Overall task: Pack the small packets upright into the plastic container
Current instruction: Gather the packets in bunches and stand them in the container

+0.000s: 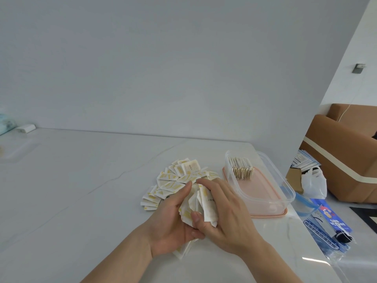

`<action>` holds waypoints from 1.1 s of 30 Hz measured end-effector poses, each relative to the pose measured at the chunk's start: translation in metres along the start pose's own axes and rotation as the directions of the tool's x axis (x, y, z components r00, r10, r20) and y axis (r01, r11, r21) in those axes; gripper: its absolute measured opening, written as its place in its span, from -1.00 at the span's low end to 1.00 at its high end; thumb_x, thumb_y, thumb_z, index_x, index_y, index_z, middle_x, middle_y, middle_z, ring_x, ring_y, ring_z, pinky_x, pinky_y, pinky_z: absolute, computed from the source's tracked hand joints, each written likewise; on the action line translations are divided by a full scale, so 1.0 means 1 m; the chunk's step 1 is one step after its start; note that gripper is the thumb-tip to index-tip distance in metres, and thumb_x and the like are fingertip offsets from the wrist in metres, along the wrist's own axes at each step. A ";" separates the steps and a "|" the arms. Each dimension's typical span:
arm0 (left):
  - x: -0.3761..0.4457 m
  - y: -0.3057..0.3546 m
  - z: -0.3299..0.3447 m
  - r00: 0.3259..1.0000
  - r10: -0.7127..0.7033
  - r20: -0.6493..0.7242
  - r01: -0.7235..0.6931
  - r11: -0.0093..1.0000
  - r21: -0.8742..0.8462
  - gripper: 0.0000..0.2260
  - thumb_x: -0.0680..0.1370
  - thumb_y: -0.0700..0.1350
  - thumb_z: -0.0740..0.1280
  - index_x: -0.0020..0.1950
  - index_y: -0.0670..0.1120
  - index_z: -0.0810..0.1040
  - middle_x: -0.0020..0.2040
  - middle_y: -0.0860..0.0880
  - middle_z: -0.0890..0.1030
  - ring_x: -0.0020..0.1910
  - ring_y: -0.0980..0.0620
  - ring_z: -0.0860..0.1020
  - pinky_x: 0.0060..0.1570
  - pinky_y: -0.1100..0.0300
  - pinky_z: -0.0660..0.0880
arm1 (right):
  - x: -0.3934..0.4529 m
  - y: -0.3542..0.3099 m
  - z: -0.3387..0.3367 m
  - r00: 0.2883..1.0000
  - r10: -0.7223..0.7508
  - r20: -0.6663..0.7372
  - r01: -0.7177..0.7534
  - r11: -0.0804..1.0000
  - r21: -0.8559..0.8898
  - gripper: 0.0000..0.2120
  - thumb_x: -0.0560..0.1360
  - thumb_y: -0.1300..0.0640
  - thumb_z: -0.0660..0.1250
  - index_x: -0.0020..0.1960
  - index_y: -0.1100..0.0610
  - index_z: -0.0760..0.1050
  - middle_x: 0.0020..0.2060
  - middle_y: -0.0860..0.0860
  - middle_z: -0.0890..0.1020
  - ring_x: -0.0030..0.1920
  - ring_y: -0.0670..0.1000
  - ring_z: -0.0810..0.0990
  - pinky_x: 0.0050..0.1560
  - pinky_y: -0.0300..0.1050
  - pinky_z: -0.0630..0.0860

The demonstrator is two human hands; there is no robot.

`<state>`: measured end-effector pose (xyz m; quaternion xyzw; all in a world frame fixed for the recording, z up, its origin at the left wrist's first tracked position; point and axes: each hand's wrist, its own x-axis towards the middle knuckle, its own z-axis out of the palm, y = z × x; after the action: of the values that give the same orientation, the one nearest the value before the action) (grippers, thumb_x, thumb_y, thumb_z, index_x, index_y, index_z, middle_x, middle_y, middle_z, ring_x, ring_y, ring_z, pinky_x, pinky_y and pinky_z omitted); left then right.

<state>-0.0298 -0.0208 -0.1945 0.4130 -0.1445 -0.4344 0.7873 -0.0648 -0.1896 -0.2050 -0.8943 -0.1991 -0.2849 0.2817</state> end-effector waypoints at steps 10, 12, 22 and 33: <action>0.000 -0.005 -0.002 0.999 -0.003 0.035 -0.002 0.989 0.151 -0.43 0.64 0.30 0.13 0.42 -0.08 0.53 0.21 -0.17 0.54 0.10 -0.08 0.51 0.02 0.06 0.40 | -0.002 0.001 0.007 0.995 0.090 0.050 -0.089 0.996 -0.014 -0.43 0.56 -0.39 0.19 0.41 -0.05 0.39 0.22 -0.21 0.45 0.24 -0.07 0.44 0.23 -0.01 0.41; 0.002 -0.007 -0.001 0.999 -0.003 0.039 -0.004 0.985 0.172 -0.35 0.63 0.36 0.06 0.49 -0.07 0.47 0.27 -0.18 0.53 0.18 -0.09 0.49 0.11 0.03 0.39 | -0.002 0.001 0.008 0.992 0.115 0.055 -0.113 0.993 -0.042 -0.37 0.53 -0.45 0.17 0.41 -0.05 0.40 0.22 -0.23 0.45 0.26 -0.08 0.43 0.25 -0.02 0.39; 0.000 -0.006 0.002 0.999 0.022 0.048 -0.031 0.983 0.179 -0.25 0.50 0.42 0.32 0.48 -0.09 0.49 0.31 -0.24 0.47 0.22 -0.16 0.39 0.14 0.00 0.36 | -0.003 0.000 0.008 0.982 0.176 0.062 -0.174 0.984 -0.035 -0.29 0.40 -0.56 0.25 0.32 -0.07 0.42 0.17 -0.28 0.45 0.23 -0.12 0.42 0.24 -0.05 0.38; 0.002 -0.004 -0.002 1.000 -0.007 -0.007 0.008 0.993 0.118 -0.36 0.55 0.39 0.27 0.29 -0.14 0.56 -0.02 -0.13 0.53 -0.03 -0.07 0.49 0.07 0.02 0.39 | -0.001 -0.001 0.002 0.982 0.145 0.119 -0.148 0.989 0.018 -0.26 0.40 -0.42 0.38 0.44 -0.04 0.40 0.22 -0.26 0.45 0.29 -0.07 0.41 0.27 -0.04 0.42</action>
<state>-0.0297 -0.0225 -0.1986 0.4606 -0.1656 -0.4267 0.7605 -0.0654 -0.1879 -0.2071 -0.9179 -0.1528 -0.2077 0.3016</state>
